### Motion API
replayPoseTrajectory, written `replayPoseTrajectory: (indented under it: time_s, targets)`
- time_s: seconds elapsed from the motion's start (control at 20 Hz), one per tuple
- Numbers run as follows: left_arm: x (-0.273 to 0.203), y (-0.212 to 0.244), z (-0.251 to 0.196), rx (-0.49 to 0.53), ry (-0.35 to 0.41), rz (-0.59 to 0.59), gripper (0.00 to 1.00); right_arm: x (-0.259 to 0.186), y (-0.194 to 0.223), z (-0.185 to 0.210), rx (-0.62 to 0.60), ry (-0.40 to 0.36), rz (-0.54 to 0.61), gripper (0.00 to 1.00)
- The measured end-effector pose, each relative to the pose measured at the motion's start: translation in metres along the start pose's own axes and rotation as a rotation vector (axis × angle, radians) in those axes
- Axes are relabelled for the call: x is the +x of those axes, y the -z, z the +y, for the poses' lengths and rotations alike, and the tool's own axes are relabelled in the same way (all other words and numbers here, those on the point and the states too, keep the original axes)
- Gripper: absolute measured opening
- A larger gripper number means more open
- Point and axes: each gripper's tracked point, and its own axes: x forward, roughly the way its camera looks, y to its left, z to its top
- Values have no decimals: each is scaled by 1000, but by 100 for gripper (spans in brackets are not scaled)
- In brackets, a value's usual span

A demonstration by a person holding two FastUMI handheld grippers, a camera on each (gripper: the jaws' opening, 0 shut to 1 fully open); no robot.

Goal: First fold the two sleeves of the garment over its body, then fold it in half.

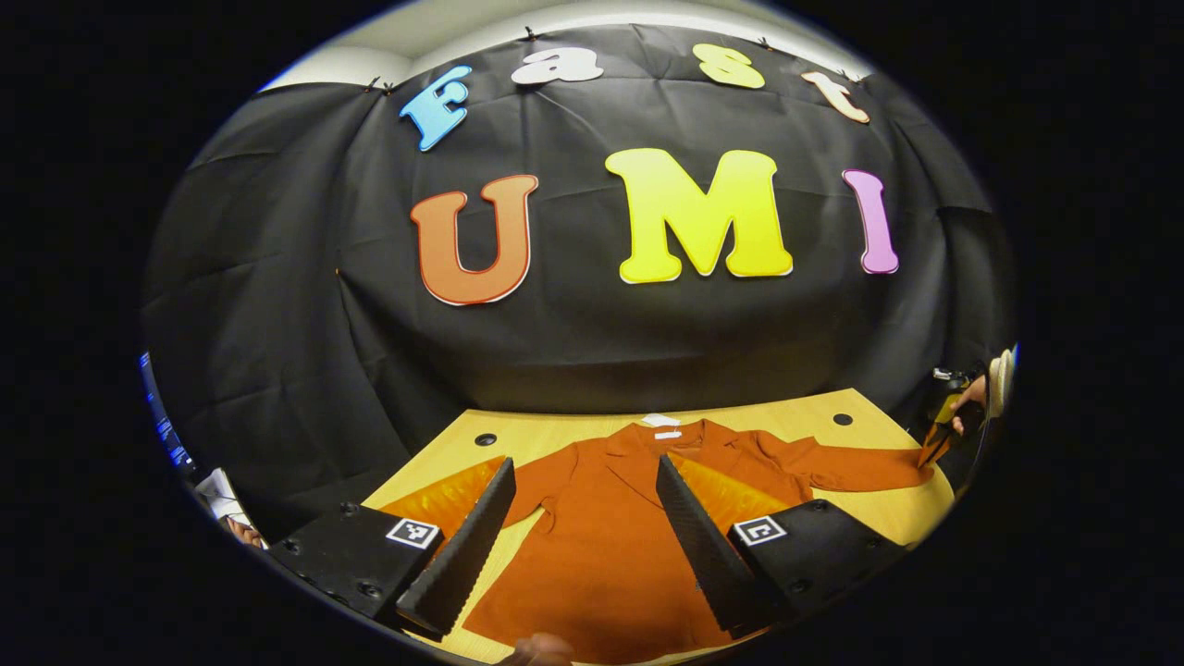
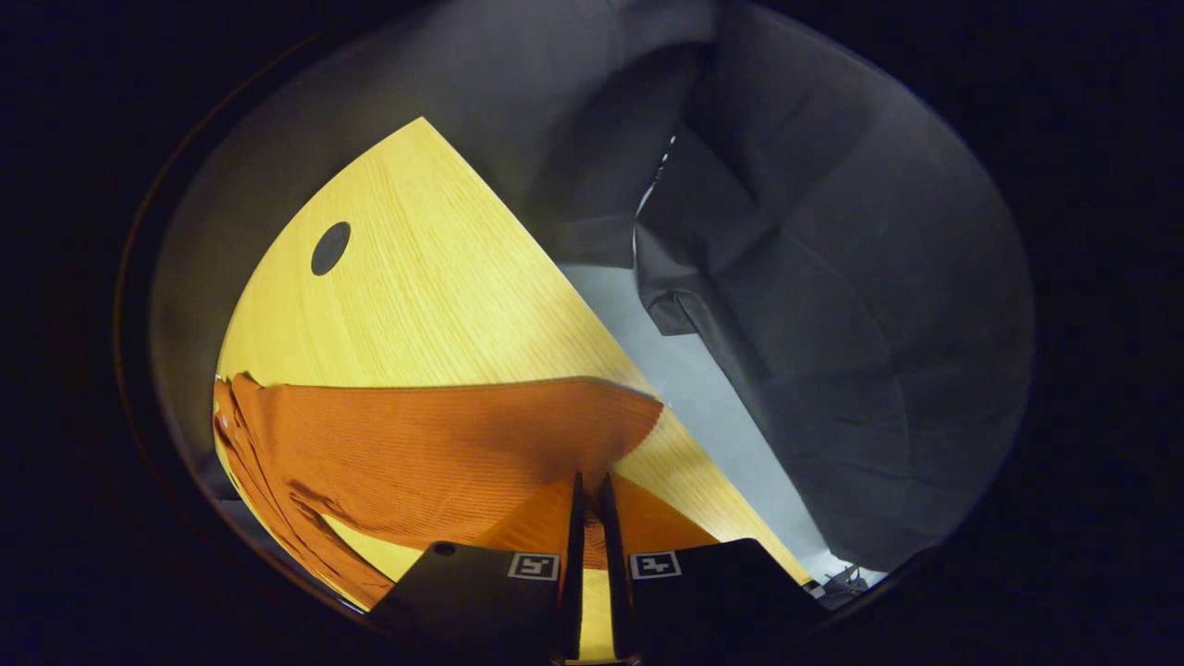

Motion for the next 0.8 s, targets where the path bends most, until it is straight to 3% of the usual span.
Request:
replayPoseTrajectory:
  time_s: [0.4, 0.8]
  targets:
    - [-1, -4, 5, -22, 36, -19, 99, -33, -7, 6, -4, -30, -63, 13]
    - [-2, 1, 14, -46, 92, -17, 99, -105, -3, 82, -88, -113, -147, 13]
